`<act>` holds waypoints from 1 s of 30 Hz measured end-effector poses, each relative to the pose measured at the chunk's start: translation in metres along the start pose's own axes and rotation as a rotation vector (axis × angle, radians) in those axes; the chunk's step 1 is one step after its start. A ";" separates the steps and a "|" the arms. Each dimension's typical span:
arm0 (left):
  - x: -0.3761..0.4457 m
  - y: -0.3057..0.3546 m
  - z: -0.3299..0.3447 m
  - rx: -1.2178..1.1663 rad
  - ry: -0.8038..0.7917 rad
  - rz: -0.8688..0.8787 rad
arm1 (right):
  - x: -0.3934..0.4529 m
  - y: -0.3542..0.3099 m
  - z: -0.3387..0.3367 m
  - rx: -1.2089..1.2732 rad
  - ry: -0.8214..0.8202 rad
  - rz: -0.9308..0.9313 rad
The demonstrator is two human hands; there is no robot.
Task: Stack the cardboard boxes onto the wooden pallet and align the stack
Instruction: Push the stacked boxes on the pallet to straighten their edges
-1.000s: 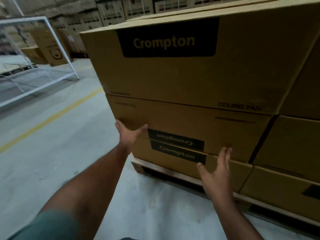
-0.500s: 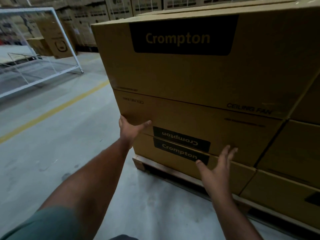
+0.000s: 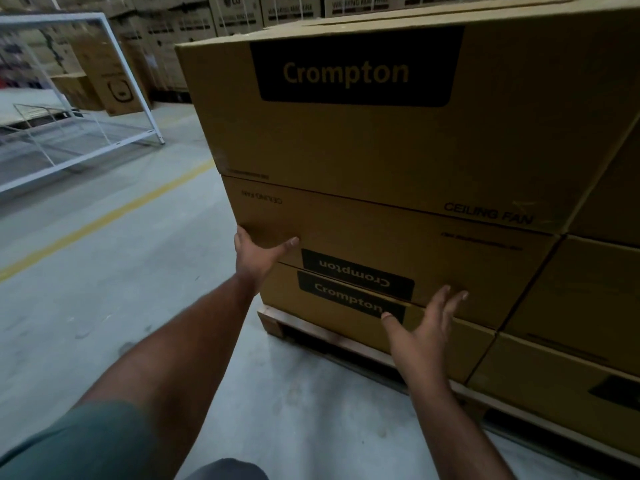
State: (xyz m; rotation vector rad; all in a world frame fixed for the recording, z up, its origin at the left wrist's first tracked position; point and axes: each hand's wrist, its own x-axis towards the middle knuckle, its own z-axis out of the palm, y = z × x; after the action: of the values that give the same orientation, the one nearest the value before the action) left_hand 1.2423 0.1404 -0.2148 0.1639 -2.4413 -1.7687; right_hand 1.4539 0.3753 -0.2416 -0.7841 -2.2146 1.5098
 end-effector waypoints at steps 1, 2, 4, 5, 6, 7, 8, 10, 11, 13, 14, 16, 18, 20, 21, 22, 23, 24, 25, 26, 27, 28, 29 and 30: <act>-0.001 0.000 0.001 0.006 -0.003 -0.004 | 0.000 0.001 0.000 -0.005 0.003 -0.003; -0.002 0.001 0.002 0.012 -0.012 -0.012 | 0.000 0.002 -0.001 -0.012 0.003 -0.010; -0.003 0.000 0.003 0.037 -0.038 -0.032 | 0.000 0.003 -0.001 -0.019 -0.004 -0.015; -0.006 -0.001 0.006 0.057 -0.051 -0.042 | -0.001 0.003 0.000 -0.018 -0.005 -0.012; -0.012 -0.002 0.011 0.080 -0.063 -0.056 | -0.003 0.002 0.000 -0.008 0.005 -0.012; -0.020 -0.005 0.018 0.107 -0.080 -0.072 | -0.007 0.001 0.000 0.013 0.038 -0.017; -0.032 -0.009 0.029 0.134 -0.106 -0.087 | -0.011 -0.001 0.000 0.045 0.100 -0.031; -0.064 -0.018 0.058 0.179 -0.171 -0.094 | -0.018 0.001 -0.005 0.108 0.274 -0.079; -0.084 -0.022 0.076 0.203 -0.199 -0.076 | -0.019 0.005 -0.010 0.123 0.345 -0.095; -0.126 -0.026 0.113 0.256 -0.257 0.001 | -0.015 0.020 -0.029 0.129 0.428 -0.072; -0.147 -0.027 0.130 0.273 -0.293 0.045 | -0.010 0.031 -0.040 0.125 0.460 -0.027; -0.185 -0.025 0.160 0.297 -0.359 0.115 | 0.000 0.051 -0.066 0.121 0.517 0.102; -0.216 -0.020 0.183 0.316 -0.408 0.162 | 0.005 0.066 -0.083 0.099 0.540 0.128; -0.238 -0.014 0.197 0.388 -0.428 0.238 | 0.006 0.070 -0.089 0.061 0.532 0.059; -0.246 -0.012 0.202 0.446 -0.438 0.307 | 0.005 0.071 -0.090 0.038 0.522 0.034; -0.251 -0.012 0.206 0.502 -0.455 0.386 | 0.005 0.073 -0.090 -0.009 0.507 0.024; -0.255 -0.012 0.209 0.546 -0.473 0.450 | 0.004 0.075 -0.090 -0.084 0.485 0.026; -0.256 -0.013 0.211 0.583 -0.485 0.486 | 0.002 0.077 -0.089 -0.178 0.456 0.025; -0.257 -0.014 0.212 0.617 -0.488 0.500 | 0.000 0.080 -0.088 -0.259 0.427 0.011; -0.257 -0.015 0.213 0.645 -0.484 0.504 | -0.002 0.081 -0.088 -0.304 0.403 -0.010; -0.257 -0.016 0.214 0.662 -0.478 0.510 | -0.004 0.083 -0.089 -0.317 0.386 -0.027; -0.258 -0.017 0.214 0.672 -0.473 0.528 | -0.005 0.084 -0.091 -0.316 0.380 -0.043; -0.258 -0.017 0.215 0.682 -0.474 0.568 | -0.006 0.086 -0.094 -0.305 0.383 -0.057; -0.259 -0.018 0.216 0.699 -0.491 0.634 | -0.005 0.087 -0.097 -0.272 0.398 -0.062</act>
State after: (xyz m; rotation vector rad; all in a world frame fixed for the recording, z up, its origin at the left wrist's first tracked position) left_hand 1.4630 0.3787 -0.3080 -0.9722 -2.8535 -0.7095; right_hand 1.5346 0.4678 -0.2863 -0.9881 -2.1328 0.9330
